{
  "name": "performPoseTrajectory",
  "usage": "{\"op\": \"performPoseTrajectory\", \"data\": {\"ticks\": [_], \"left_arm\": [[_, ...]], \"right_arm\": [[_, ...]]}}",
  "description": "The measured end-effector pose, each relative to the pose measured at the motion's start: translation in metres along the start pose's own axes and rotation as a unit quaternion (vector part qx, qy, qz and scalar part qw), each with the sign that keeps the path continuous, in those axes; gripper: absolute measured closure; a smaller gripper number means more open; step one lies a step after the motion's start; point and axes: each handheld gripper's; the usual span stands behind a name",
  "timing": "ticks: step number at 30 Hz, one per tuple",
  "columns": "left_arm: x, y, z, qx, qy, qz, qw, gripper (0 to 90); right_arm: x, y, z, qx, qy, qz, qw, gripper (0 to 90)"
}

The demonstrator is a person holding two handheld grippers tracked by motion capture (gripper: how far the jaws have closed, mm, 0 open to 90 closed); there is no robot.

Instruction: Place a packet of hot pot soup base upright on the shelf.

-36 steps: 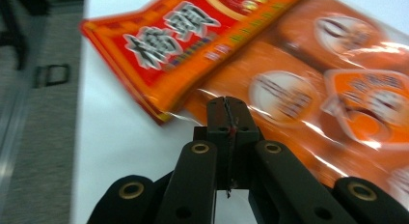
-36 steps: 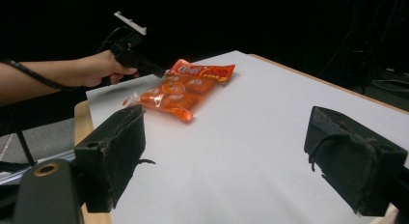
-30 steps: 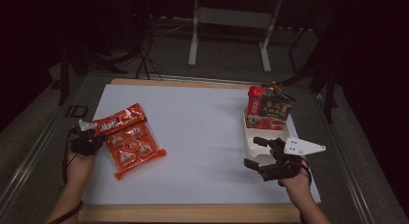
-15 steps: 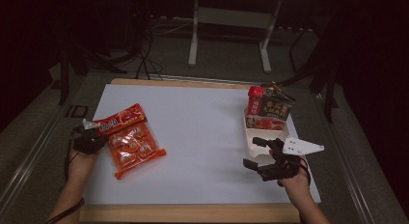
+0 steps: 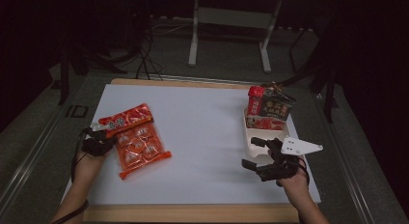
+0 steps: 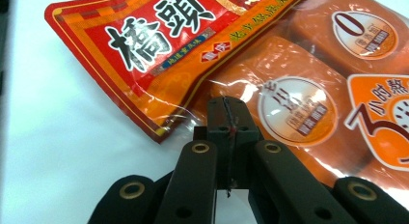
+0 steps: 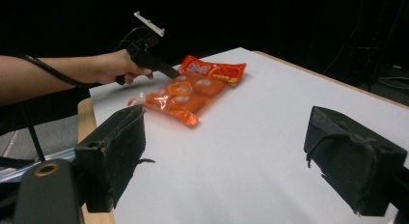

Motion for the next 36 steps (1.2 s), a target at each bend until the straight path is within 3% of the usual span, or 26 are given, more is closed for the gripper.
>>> {"op": "performPoseTrajectory", "data": {"ticks": [2, 3, 6, 8, 9, 13, 17, 18, 19, 20, 21, 22, 24, 25, 27, 28, 29, 32, 36], "left_arm": [[0.0, 0.0, 0.0, 0.0, 0.0, 0.0, 1.0, 90.0], [0.006, 0.008, 0.017, 0.018, -0.014, 0.001, 0.9997, 90.0], [0.012, 0.017, 0.033, 0.033, -0.028, 0.002, 0.9991, 90.0], [0.012, 0.017, 0.033, 0.033, -0.028, 0.002, 0.9991, 90.0], [0.018, 0.024, 0.048, 0.047, -0.039, 0.002, 0.9981, 90.0], [0.023, 0.033, 0.067, 0.064, -0.057, 0.002, 0.9963, 90.0], [0.027, 0.039, 0.082, 0.082, -0.073, 0.002, 0.9939, 90.0], [0.03, 0.043, 0.094, 0.09, -0.084, 0.001, 0.9923, 90.0], [0.03, 0.043, 0.094, 0.09, -0.084, 0.001, 0.9923, 90.0], [0.031, 0.045, 0.103, 0.1, -0.093, 0.002, 0.9906, 90.0], [0.031, 0.045, 0.103, 0.1, -0.093, 0.002, 0.9906, 90.0], [0.032, 0.047, 0.113, 0.108, -0.105, 0.002, 0.9885, 90.0], [0.032, 0.049, 0.12, 0.112, -0.107, -0.001, 0.988, 90.0], [0.032, 0.051, 0.129, 0.124, -0.111, -0.003, 0.986, 90.0], [0.032, 0.051, 0.129, 0.124, -0.111, -0.003, 0.986, 90.0], [0.031, 0.051, 0.144, 0.135, -0.123, -0.003, 0.9831, 90.0], [0.031, 0.052, 0.149, 0.139, -0.128, -0.003, 0.9821, 90.0], [0.031, 0.053, 0.158, 0.145, -0.139, -0.003, 0.9796, 90.0], [0.031, 0.053, 0.162, 0.144, -0.143, -0.003, 0.9792, 90.0]], "right_arm": [[0.0, 0.0, 0.0, -0.001, 0.0, 0.0, 1.0, 14.4], [-0.001, 0.0, 0.0, 0.0, 0.0, 0.001, 1.0, 14.4], [-0.002, 0.0, 0.001, 0.001, -0.001, 0.001, 1.0, 14.4], [-0.002, 0.0, 0.001, 0.001, -0.001, 0.002, 1.0, 14.4], [-0.002, 0.0, 0.0, 0.0, -0.001, 0.001, 1.0, 14.4], [-0.002, 0.0, 0.001, 0.001, 0.0, 0.002, 1.0, 14.4], [-0.002, 0.0, 0.001, 0.001, 0.0, 0.002, 1.0, 14.4], [-0.003, 0.0, 0.0, 0.001, 0.001, 0.003, 1.0, 14.4], [-0.003, 0.0, 0.0, 0.001, 0.001, 0.003, 1.0, 14.4], [-0.003, 0.0, 0.0, 0.0, 0.001, 0.003, 1.0, 14.4], [-0.003, 0.0, 0.0, 0.0, 0.001, 0.003, 1.0, 14.4], [-0.003, 0.0, 0.0, 0.001, 0.002, 0.003, 1.0, 14.4], [-0.003, 0.0, 0.0, -0.001, 0.001, 0.003, 1.0, 14.4], [-0.003, -0.001, 0.001, 0.001, 0.002, 0.003, 1.0, 14.4], [-0.003, 0.0, 0.001, 0.001, 0.001, 0.003, 1.0, 14.4], [-0.004, 0.0, 0.001, 0.001, 0.002, 0.005, 1.0, 14.4], [-0.004, 0.0, 0.001, 0.0, 0.001, 0.005, 1.0, 14.4], [-0.004, 0.0, 0.001, 0.001, 0.001, 0.004, 1.0, 14.4], [-0.004, -0.001, 0.001, 0.001, 0.002, 0.003, 1.0, 14.4]]}}
Point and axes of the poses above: each handheld gripper's, and its own axes: x roughly forward along the jaws, y roughly out of its top, z roughly to its right, and after that the axes turned 7 degrees about x, right-handed
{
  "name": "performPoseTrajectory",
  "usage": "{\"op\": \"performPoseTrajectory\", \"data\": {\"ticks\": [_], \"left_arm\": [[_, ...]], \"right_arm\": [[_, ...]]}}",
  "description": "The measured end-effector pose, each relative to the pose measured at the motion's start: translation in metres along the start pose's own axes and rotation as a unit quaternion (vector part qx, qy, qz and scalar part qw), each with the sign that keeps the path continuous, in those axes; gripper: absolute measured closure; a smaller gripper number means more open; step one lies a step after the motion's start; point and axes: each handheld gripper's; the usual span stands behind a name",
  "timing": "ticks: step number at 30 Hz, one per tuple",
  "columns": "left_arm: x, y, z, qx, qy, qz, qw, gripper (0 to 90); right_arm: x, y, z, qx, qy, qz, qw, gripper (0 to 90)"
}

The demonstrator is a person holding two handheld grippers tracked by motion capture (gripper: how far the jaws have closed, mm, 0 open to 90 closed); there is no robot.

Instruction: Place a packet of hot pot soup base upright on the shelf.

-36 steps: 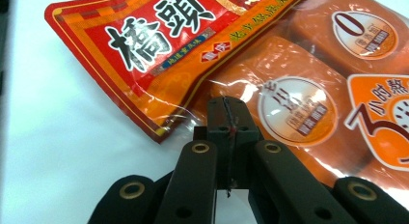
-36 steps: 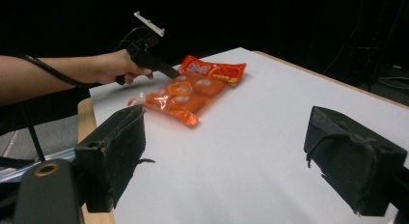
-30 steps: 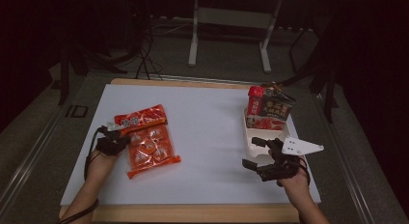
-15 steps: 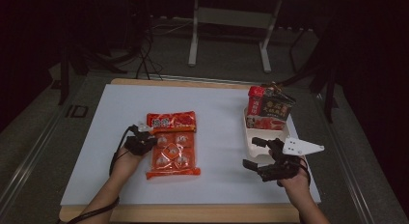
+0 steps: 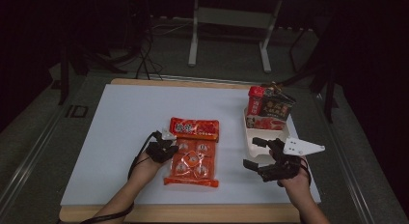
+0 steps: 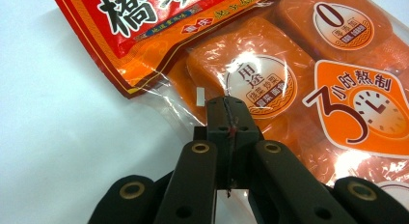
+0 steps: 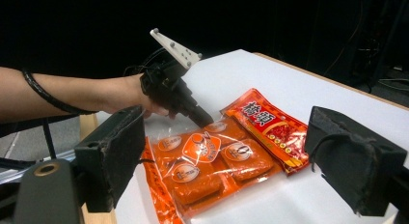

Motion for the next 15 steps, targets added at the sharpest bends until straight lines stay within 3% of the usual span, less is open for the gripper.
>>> {"op": "performPoseTrajectory", "data": {"ticks": [3, 15], "left_arm": [[-0.001, 0.0, 0.005, 0.005, -0.015, -0.002, 0.9999, 90.0], [-0.005, -0.001, 0.013, 0.015, -0.016, 0.0, 0.9997, 90.0]], "right_arm": [[0.0, 0.0, 0.0, 0.0, 0.0, 0.0, 1.0, 14.4], [-0.002, 0.001, 0.0, -0.003, -0.003, 0.001, 1.0, 14.4]]}}
Point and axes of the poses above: each handheld gripper's, and its own axes: x roughly forward along the jaws, y roughly out of its top, z roughly to its right, and after that the axes turned 7 degrees about x, right-handed
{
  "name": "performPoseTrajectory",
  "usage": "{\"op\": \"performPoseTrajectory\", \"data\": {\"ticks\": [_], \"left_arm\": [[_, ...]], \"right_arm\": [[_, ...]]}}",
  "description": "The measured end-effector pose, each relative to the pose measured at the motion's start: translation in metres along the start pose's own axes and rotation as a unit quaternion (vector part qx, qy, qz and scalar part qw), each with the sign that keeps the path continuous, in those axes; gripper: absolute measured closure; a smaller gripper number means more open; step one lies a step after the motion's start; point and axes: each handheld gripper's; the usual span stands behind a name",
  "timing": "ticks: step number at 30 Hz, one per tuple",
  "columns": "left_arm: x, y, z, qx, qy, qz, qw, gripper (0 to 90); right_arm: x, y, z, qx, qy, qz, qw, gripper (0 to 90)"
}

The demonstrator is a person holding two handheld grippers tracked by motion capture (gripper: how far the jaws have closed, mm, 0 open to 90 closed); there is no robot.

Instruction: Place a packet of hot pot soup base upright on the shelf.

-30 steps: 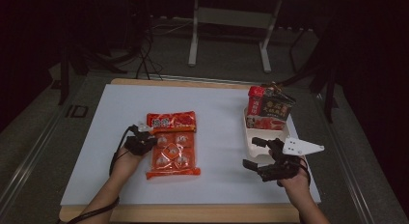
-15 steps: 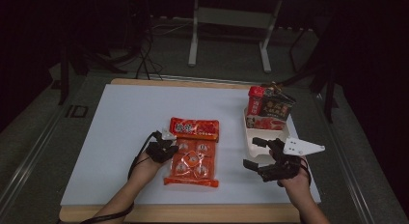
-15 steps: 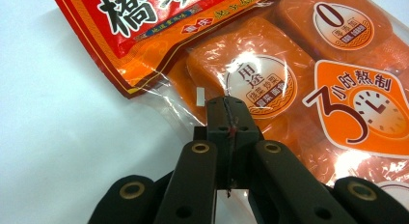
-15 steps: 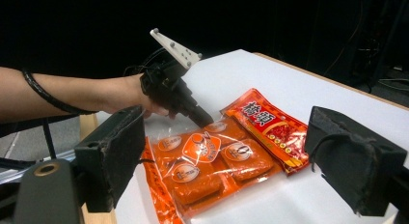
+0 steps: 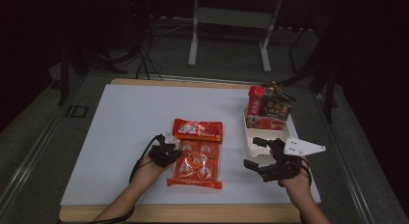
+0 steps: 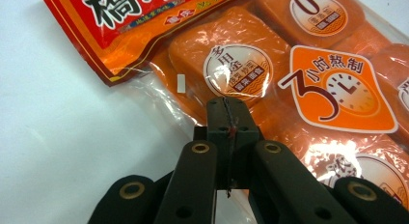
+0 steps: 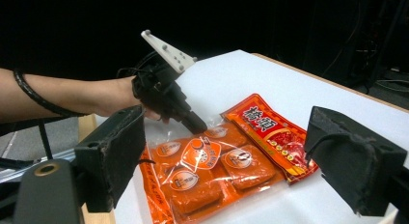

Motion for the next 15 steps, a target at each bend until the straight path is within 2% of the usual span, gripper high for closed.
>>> {"op": "performPoseTrajectory", "data": {"ticks": [1, 3, 5, 6, 8, 10, 11, 13, 15], "left_arm": [[-0.002, 0.001, -0.002, 0.001, -0.003, -0.001, 1.0, 90.0], [-0.004, 0.002, -0.007, -0.013, -0.004, 0.004, 0.9999, 90.0], [-0.004, 0.002, -0.007, -0.013, -0.004, 0.004, 0.9999, 90.0], [-0.005, 0.009, -0.014, -0.026, 0.002, 0.009, 0.9996, 90.0], [-0.004, 0.015, -0.016, -0.026, 0.012, 0.016, 0.9995, 90.0], [-0.003, 0.018, -0.018, -0.029, 0.009, 0.017, 0.9994, 90.0], [0.001, 0.024, -0.02, -0.03, 0.019, 0.018, 0.9992, 90.0], [0.006, 0.029, -0.023, -0.037, 0.017, 0.019, 0.999, 90.0], [0.013, 0.032, -0.025, -0.035, 0.021, 0.016, 0.999, 90.0]], "right_arm": [[-0.001, 0.0, 0.0, 0.002, 0.001, 0.001, 1.0, 14.4], [-0.002, -0.001, 0.001, 0.002, -0.002, 0.0, 1.0, 14.4], [-0.002, -0.001, 0.001, 0.003, -0.002, 0.001, 1.0, 14.4], [-0.003, -0.001, 0.001, 0.004, -0.002, 0.001, 1.0, 14.4], [-0.004, -0.001, 0.0, 0.002, -0.001, 0.002, 1.0, 14.4], [-0.004, -0.001, 0.0, 0.002, -0.001, 0.003, 1.0, 14.4], [-0.005, -0.001, 0.0, 0.001, -0.003, 0.003, 1.0, 14.4], [-0.006, -0.001, 0.0, 0.003, -0.002, 0.005, 1.0, 14.4], [-0.007, -0.001, 0.0, 0.002, -0.004, 0.005, 1.0, 14.4]]}}
Point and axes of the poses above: each handheld gripper's, and its own axes: x roughly forward along the jaws, y roughly out of its top, z roughly to its right, and after that the axes turned 7 degrees about x, right-handed
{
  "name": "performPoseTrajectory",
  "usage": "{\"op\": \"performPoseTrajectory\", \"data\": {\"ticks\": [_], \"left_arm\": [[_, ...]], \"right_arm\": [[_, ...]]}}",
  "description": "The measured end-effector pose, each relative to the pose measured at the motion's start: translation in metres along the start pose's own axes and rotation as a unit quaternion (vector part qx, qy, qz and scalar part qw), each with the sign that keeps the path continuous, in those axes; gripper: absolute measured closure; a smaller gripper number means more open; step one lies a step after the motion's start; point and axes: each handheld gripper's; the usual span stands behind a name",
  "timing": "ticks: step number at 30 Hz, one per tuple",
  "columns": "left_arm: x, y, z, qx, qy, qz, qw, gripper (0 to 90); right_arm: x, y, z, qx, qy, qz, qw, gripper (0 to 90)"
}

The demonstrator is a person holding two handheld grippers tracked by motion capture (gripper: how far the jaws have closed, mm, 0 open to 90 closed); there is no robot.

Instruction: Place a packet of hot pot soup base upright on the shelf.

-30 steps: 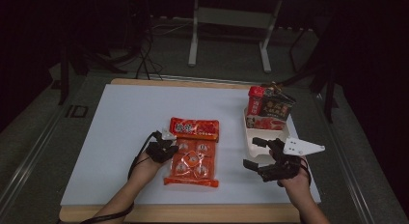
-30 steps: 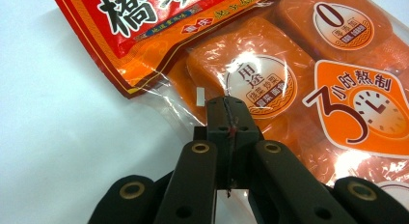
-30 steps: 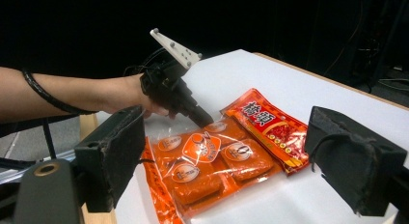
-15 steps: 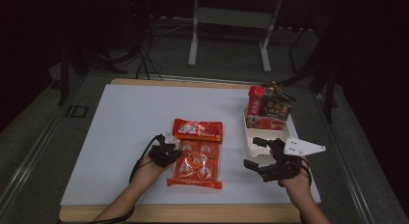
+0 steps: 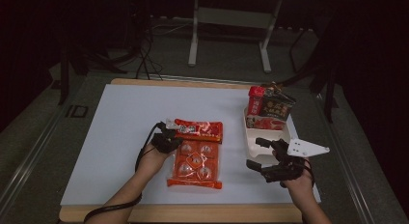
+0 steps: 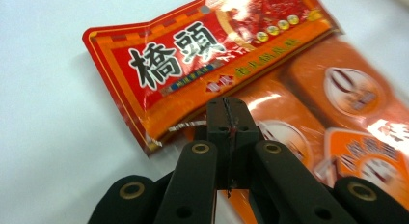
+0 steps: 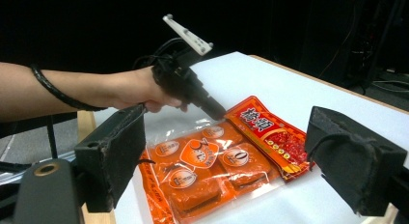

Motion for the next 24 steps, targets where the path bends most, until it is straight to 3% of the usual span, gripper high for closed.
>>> {"op": "performPoseTrajectory", "data": {"ticks": [6, 11, 17, 24], "left_arm": [[0.014, 0.004, -0.008, -0.014, 0.004, 0.004, 0.9999, 90.0], [0.022, 0.008, -0.011, -0.009, 0.003, -0.009, 0.9999, 90.0], [0.027, 0.012, -0.005, 0.001, -0.004, -0.02, 0.9998, 90.0], [0.022, 0.009, 0.005, 0.014, -0.013, -0.023, 0.9995, 90.0]], "right_arm": [[0.0, -0.001, 0.0, -0.001, 0.001, 0.0, 1.0, 14.4], [0.0, -0.002, 0.0, -0.002, 0.001, -0.003, 1.0, 14.4], [0.001, -0.002, -0.001, -0.001, 0.002, -0.004, 1.0, 14.4], [0.001, -0.002, -0.001, 0.0, 0.004, -0.004, 1.0, 14.4]]}}
Point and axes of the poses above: each handheld gripper's, and its own axes: x roughly forward along the jaws, y roughly out of its top, z roughly to its right, and after that the axes turned 7 degrees about x, right-handed
